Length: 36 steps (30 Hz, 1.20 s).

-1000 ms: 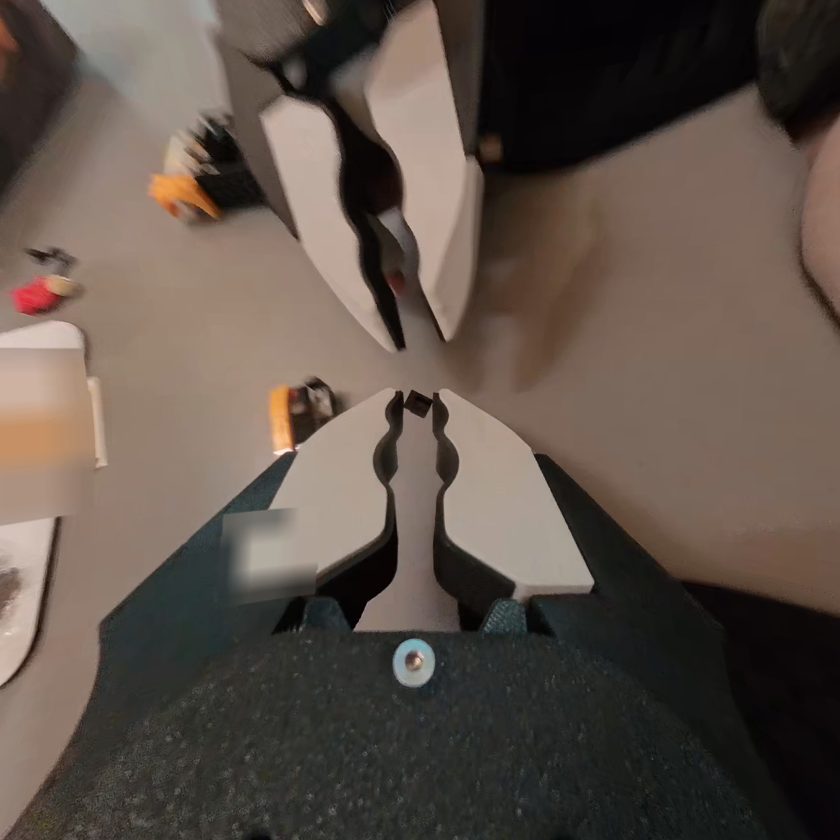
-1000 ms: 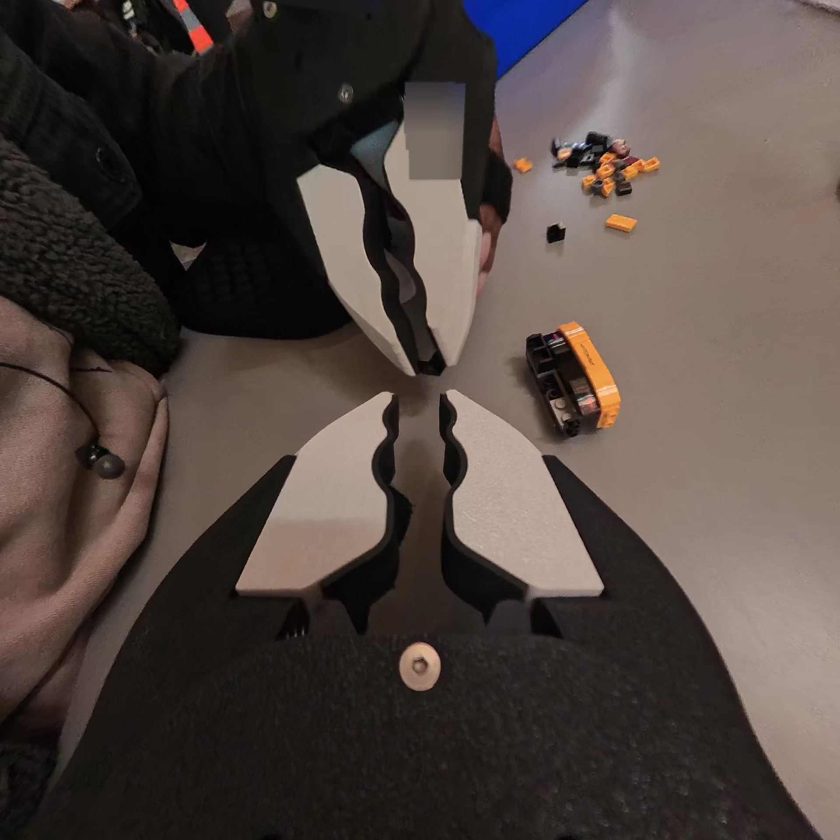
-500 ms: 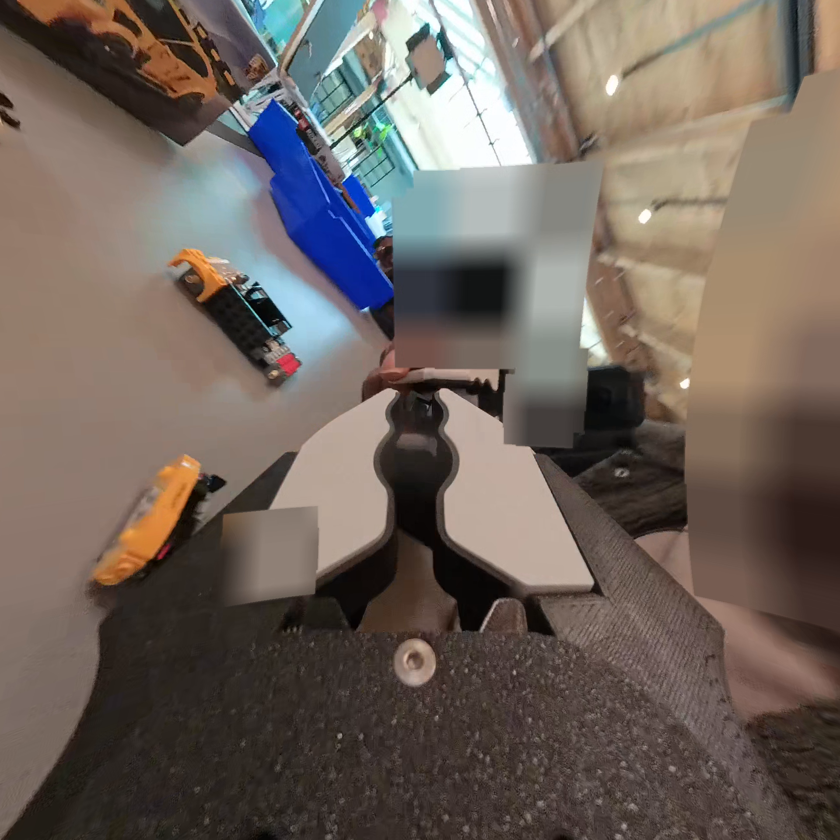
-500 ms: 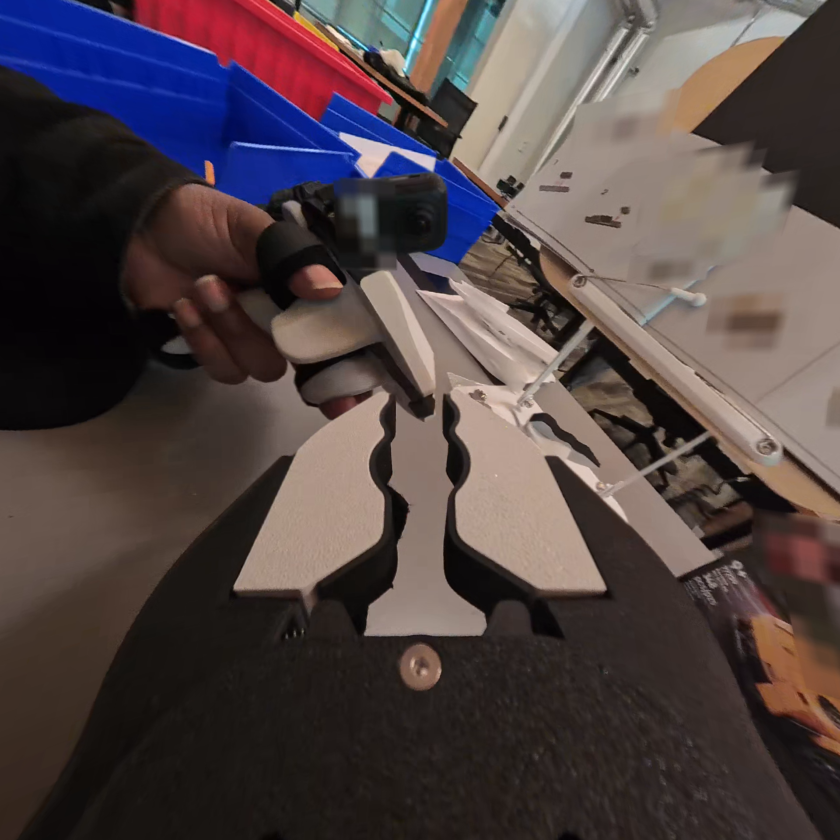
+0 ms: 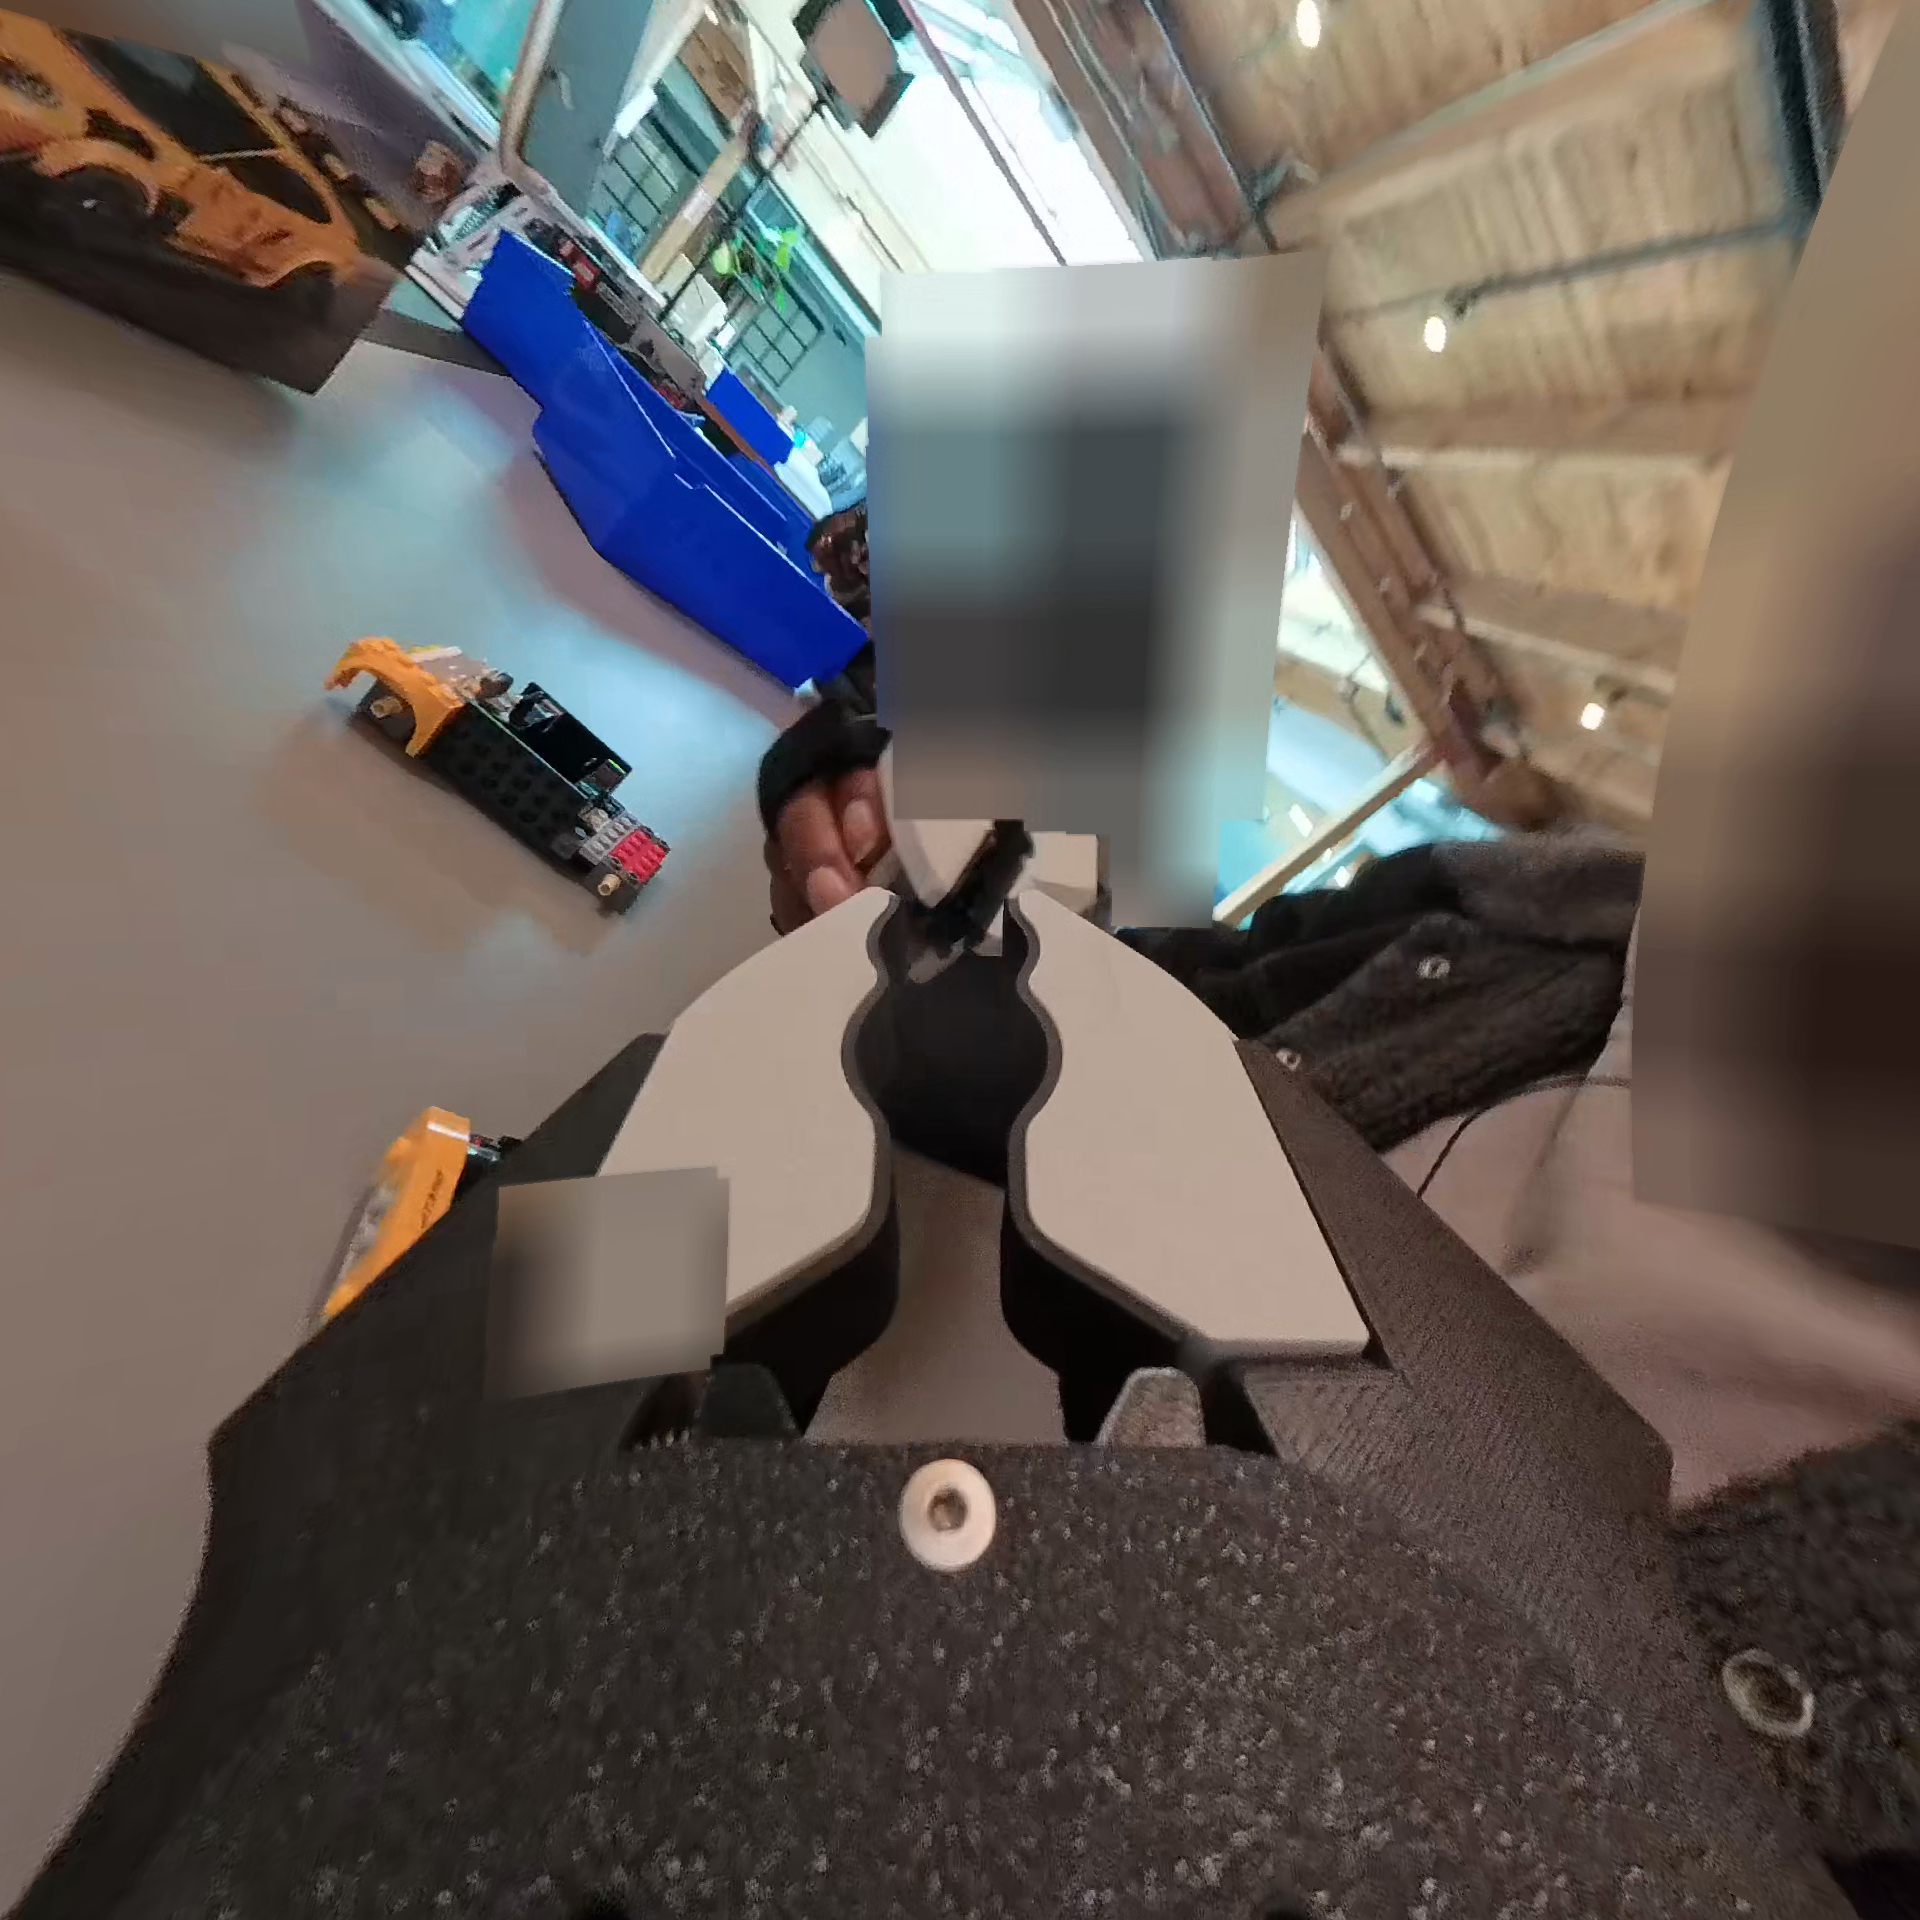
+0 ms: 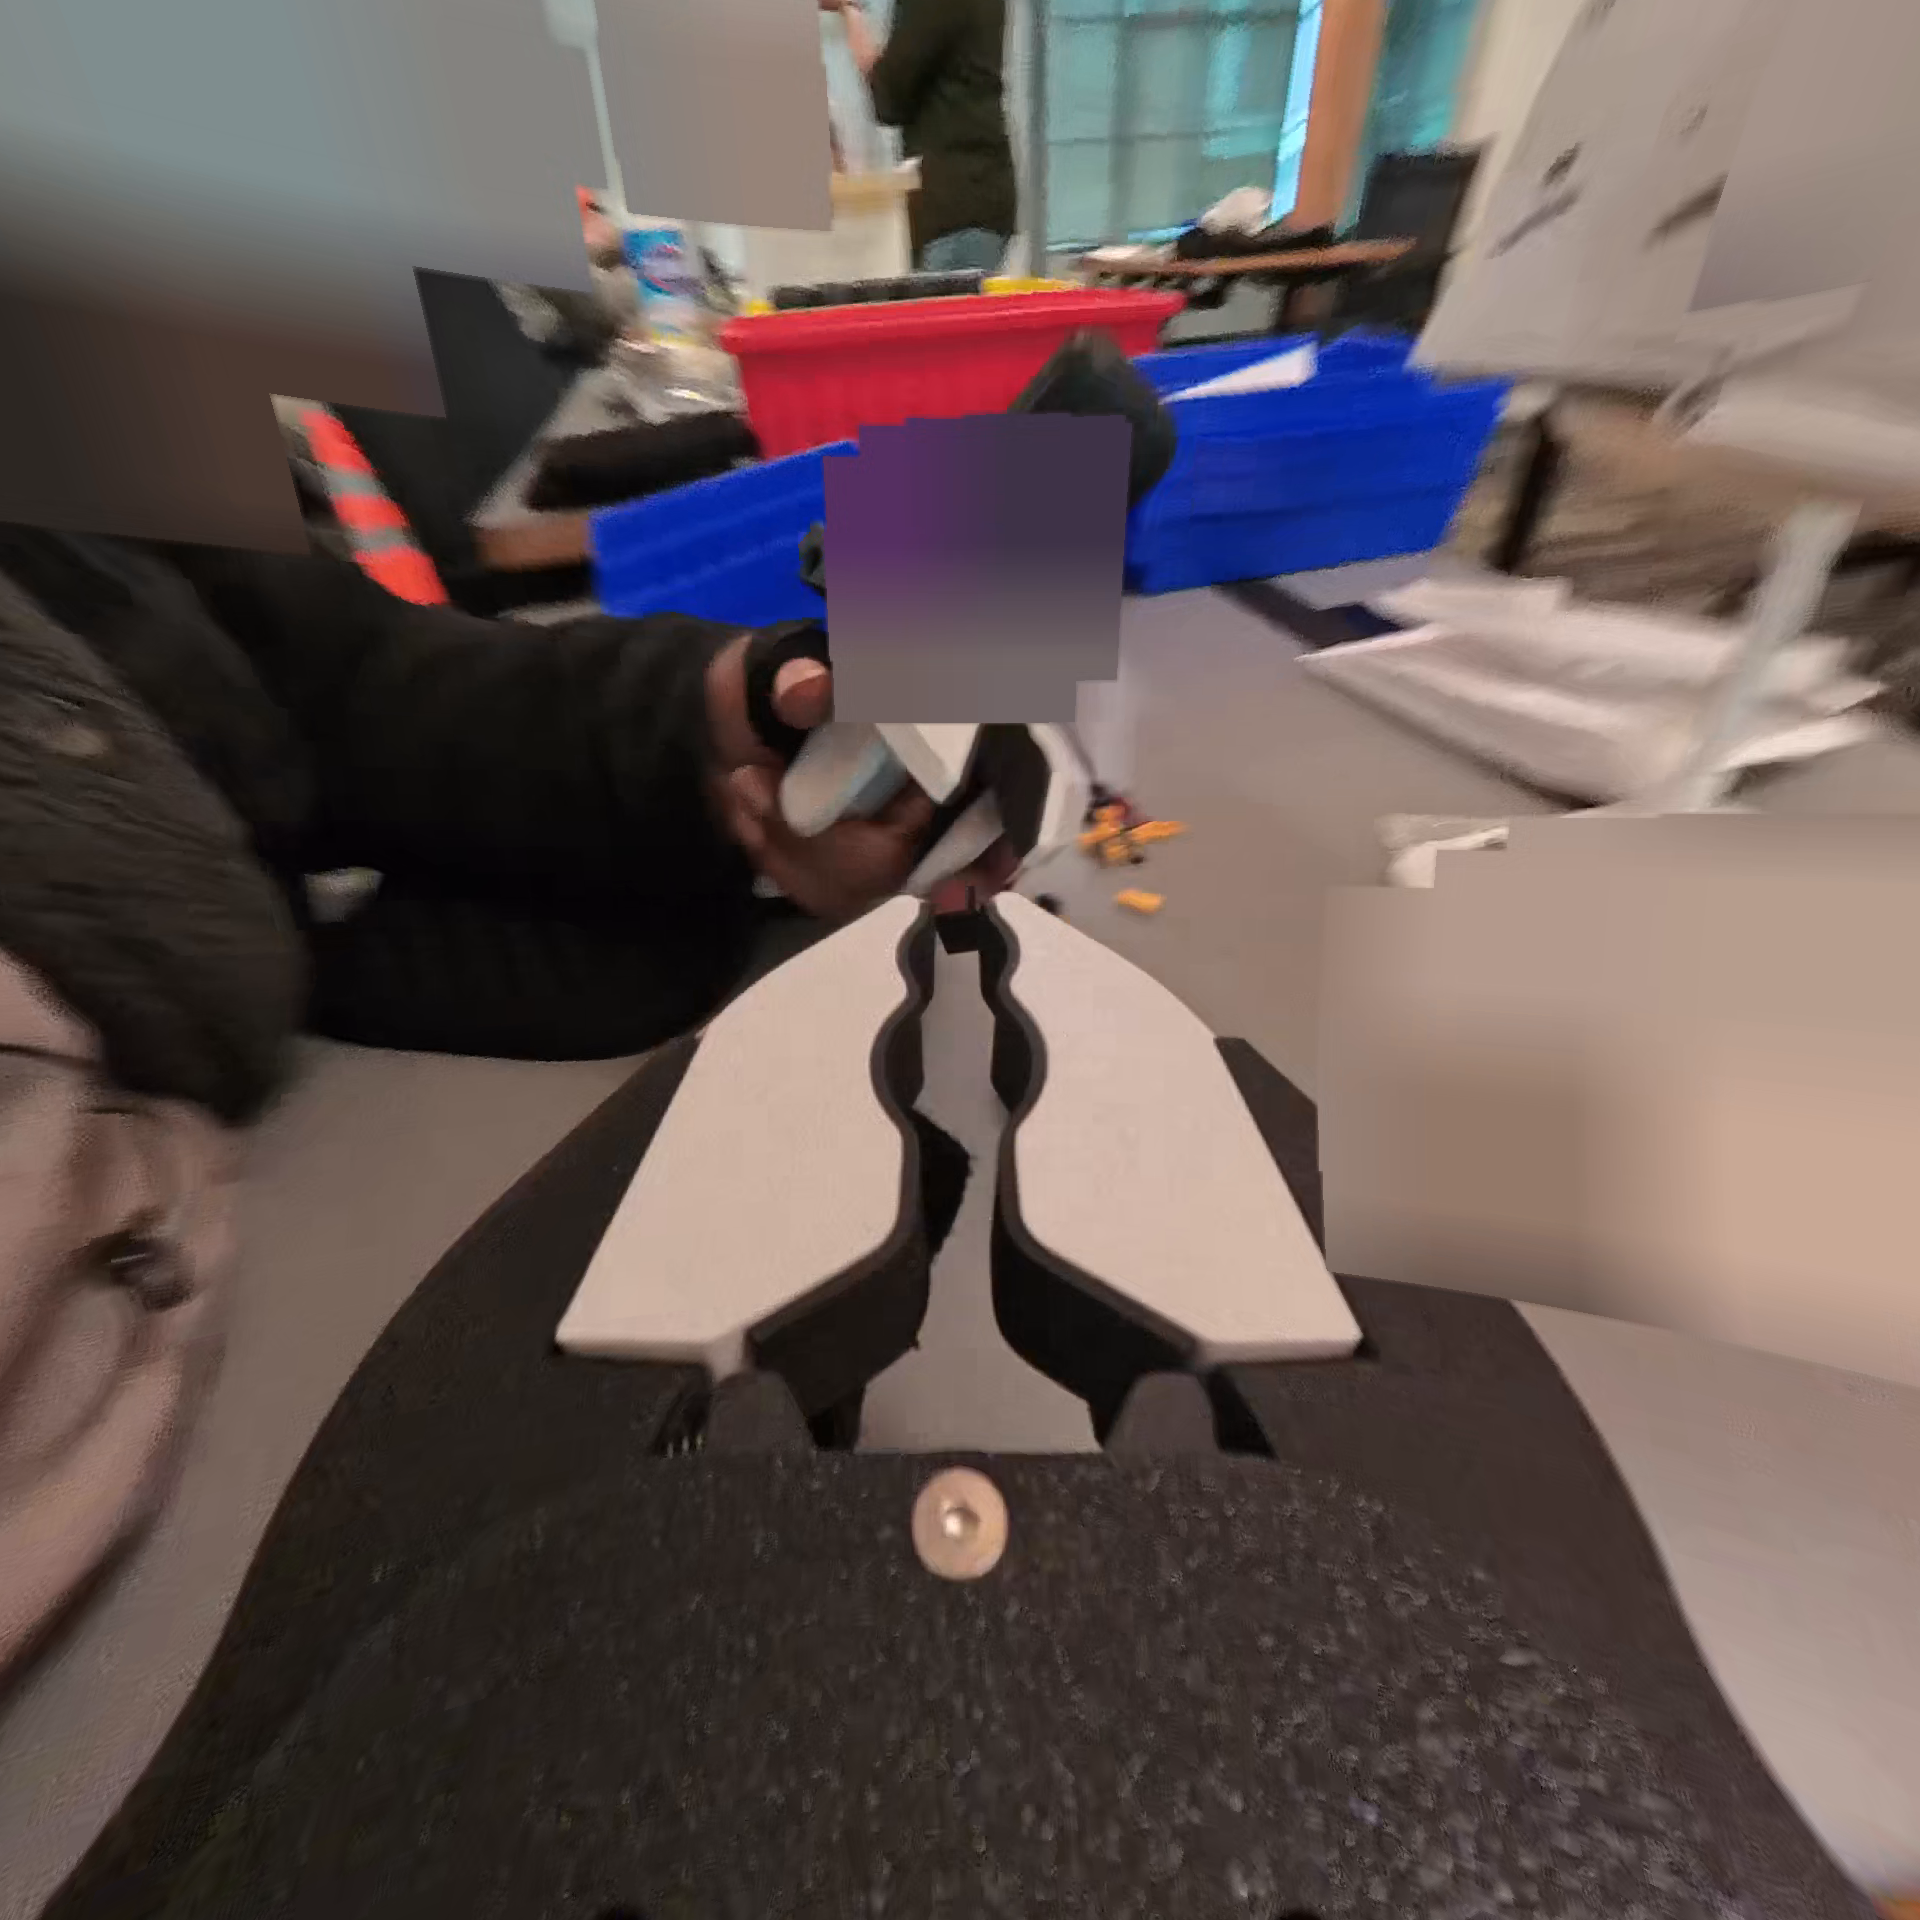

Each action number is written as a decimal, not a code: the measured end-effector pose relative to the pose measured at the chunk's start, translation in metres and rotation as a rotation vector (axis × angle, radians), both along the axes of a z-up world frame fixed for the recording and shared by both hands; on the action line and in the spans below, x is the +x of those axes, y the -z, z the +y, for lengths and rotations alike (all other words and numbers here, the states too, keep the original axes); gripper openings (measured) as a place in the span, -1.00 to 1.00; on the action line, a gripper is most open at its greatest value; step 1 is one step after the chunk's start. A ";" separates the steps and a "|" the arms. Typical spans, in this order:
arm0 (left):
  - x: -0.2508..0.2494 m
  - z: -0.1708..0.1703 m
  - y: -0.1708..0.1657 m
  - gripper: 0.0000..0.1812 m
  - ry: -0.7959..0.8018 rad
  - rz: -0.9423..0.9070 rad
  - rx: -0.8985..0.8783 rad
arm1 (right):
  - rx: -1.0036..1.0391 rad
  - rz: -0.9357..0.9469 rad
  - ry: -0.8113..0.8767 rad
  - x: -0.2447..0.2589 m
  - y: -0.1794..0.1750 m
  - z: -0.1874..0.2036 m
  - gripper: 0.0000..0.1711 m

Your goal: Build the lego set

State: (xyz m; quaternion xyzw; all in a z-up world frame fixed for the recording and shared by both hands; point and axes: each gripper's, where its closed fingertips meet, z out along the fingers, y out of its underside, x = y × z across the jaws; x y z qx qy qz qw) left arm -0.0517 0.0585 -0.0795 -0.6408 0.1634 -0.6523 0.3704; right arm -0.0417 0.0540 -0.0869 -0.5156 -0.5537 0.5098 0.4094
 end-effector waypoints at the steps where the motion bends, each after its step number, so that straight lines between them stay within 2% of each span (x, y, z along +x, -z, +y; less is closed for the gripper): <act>1: 0.001 -0.003 0.001 -0.82 0.011 0.035 0.042 | -0.086 -0.008 -0.055 0.002 0.002 -0.003 -0.91; 3: 0.008 -0.010 0.006 -0.83 0.037 0.117 0.118 | -0.206 -0.010 -0.142 0.005 0.004 -0.009 -0.91; 6: 0.018 -0.018 0.012 -0.83 0.059 0.200 0.191 | -0.255 -0.014 -0.207 0.006 0.003 -0.018 -0.91; 16: 0.026 -0.024 0.019 -0.97 0.057 0.312 0.283 | -0.272 -0.023 -0.226 0.006 0.004 -0.021 -0.91; 21: 0.013 -0.002 0.023 -0.99 -0.090 0.369 0.244 | -0.241 0.001 -0.113 0.003 0.004 -0.003 -0.88; 27: -0.008 0.022 0.026 -0.99 -0.246 0.300 0.053 | 0.110 -0.078 0.134 -0.007 0.019 0.017 -0.79; 31: -0.008 0.026 0.028 -0.99 -0.289 0.292 0.009 | 0.197 -0.109 0.256 -0.016 0.023 0.025 -0.77; 36: -0.003 0.026 0.032 -0.99 -0.292 0.302 -0.013 | 0.256 -0.128 0.308 -0.020 0.025 0.027 -0.81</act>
